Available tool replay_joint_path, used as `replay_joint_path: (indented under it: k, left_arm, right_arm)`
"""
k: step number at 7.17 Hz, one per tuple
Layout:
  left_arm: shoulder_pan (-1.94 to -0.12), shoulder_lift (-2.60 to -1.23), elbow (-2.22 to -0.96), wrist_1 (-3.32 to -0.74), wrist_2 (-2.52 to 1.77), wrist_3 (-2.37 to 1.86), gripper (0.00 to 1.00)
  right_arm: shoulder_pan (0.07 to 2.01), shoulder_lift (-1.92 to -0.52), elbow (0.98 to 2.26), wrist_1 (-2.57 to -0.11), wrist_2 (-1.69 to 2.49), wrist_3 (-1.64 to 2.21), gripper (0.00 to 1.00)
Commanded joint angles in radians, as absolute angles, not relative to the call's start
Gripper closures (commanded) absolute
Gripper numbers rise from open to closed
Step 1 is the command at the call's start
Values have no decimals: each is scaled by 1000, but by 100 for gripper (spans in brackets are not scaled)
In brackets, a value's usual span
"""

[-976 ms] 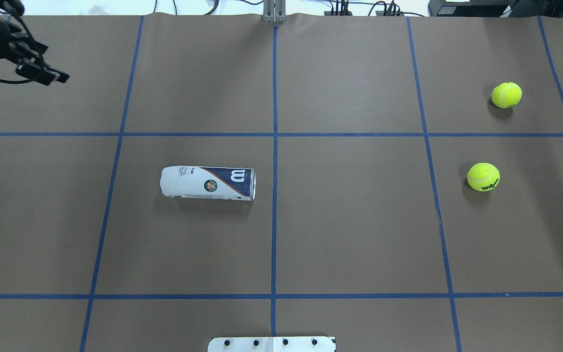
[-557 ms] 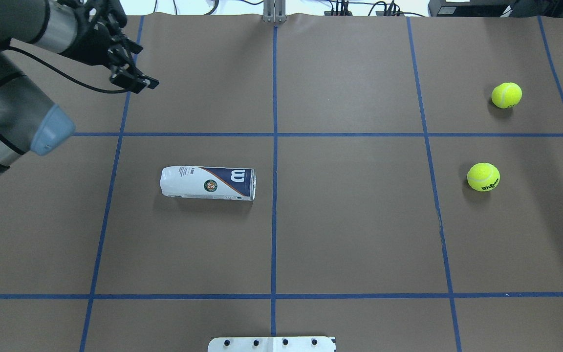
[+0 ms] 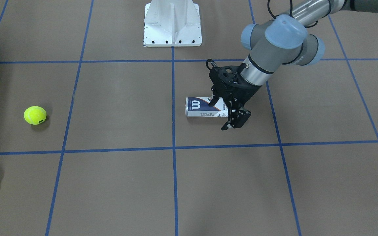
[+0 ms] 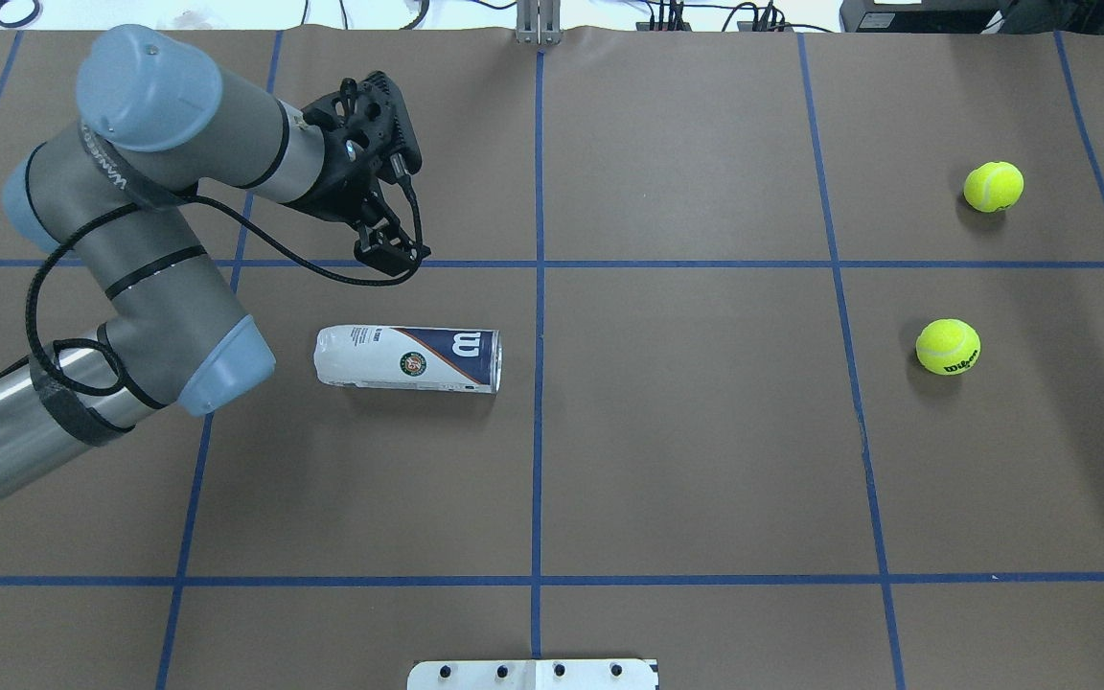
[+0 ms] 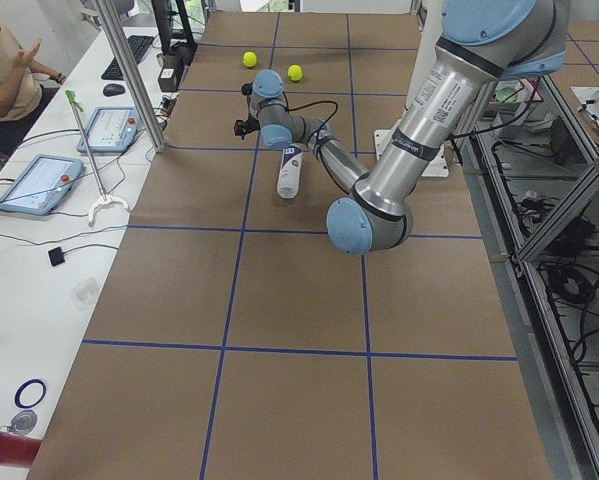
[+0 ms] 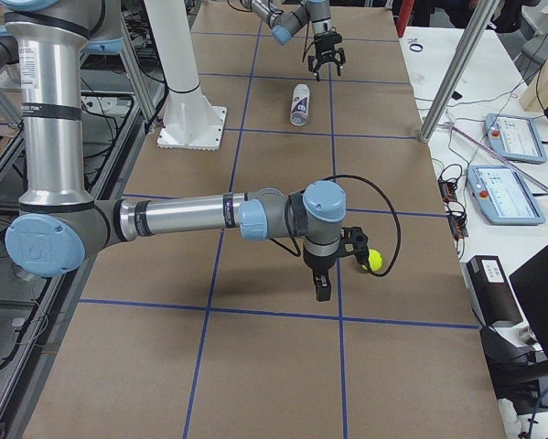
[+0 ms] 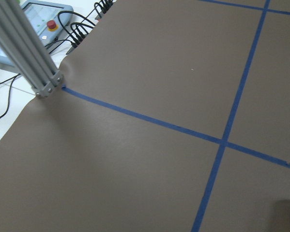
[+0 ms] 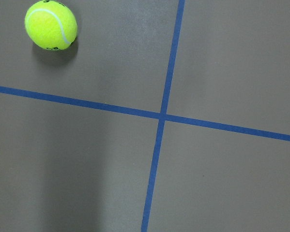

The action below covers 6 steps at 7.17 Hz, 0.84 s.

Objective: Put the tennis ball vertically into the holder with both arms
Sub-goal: 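Move the left gripper down over the clear cup lying on its side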

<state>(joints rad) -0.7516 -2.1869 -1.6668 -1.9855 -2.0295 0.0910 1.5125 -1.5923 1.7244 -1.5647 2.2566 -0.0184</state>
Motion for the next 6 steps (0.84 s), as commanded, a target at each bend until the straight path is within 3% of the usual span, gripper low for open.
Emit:
replay_joint_path:
  k: [1,6]
  left_arm:
    - [-672,-2265,-1733,-1693,-1998,245,1]
    - [-559,-2269,-1684,-1690,-1821,391,1]
  right_arm:
    - [1511,-1592,1724,-1565,2256,-17,0]
    - [1513,-1592,1724,-1565,2256,-18,0]
